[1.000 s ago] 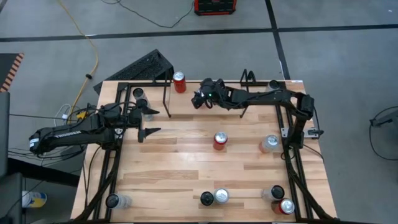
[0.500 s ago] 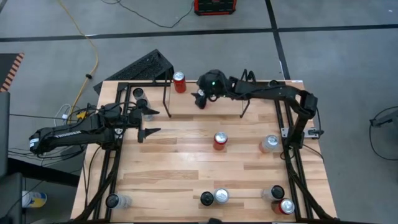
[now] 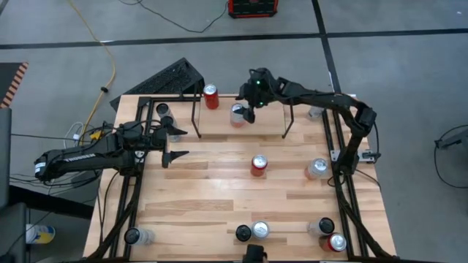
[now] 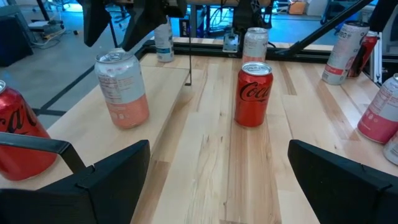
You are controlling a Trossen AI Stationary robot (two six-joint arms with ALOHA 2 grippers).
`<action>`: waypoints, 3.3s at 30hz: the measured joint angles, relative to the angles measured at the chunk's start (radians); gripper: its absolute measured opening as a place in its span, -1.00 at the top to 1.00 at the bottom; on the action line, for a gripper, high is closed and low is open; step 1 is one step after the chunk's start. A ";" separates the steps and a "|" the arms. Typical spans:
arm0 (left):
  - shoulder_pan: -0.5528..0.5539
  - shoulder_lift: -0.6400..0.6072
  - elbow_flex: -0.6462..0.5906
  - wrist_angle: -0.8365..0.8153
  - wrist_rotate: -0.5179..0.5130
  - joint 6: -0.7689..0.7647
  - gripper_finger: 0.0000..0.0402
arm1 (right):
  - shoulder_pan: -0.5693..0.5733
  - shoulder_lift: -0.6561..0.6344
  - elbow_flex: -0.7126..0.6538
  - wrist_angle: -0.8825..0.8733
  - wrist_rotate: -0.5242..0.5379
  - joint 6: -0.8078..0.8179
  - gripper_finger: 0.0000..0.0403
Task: Place canned beverage on shelf
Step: Put the top left pink white soda can on the shelf
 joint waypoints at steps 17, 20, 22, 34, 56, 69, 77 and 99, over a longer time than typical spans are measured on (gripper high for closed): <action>0.000 0.000 0.000 0.000 -0.001 0.000 -0.84 | 0.002 0.023 0.000 -0.009 -0.010 -0.050 -0.58; 0.000 0.000 0.000 0.000 -0.001 0.000 -0.84 | 0.000 0.021 0.000 -0.006 -0.010 -0.054 -0.58; 0.000 0.000 0.000 0.000 0.000 0.000 -0.84 | 0.000 0.023 0.000 -0.010 -0.003 -0.054 -0.58; 0.000 0.000 0.000 0.000 0.000 0.000 -0.84 | 0.009 0.037 0.002 -0.026 0.039 -0.044 -0.58; 0.000 0.000 0.000 -0.002 0.000 0.000 -0.84 | 0.093 0.037 0.001 -0.006 0.331 0.350 -0.58; 0.000 0.000 0.000 -0.002 0.000 -0.001 -0.84 | 0.152 0.038 0.000 0.001 0.536 0.657 -0.58; 0.000 0.000 0.000 -0.004 0.000 -0.008 -0.84 | 0.150 0.040 -0.002 0.060 0.532 0.673 -0.58; 0.000 0.000 0.000 -0.008 0.000 -0.007 -0.84 | 0.207 -0.127 0.000 -0.132 0.661 0.488 -0.53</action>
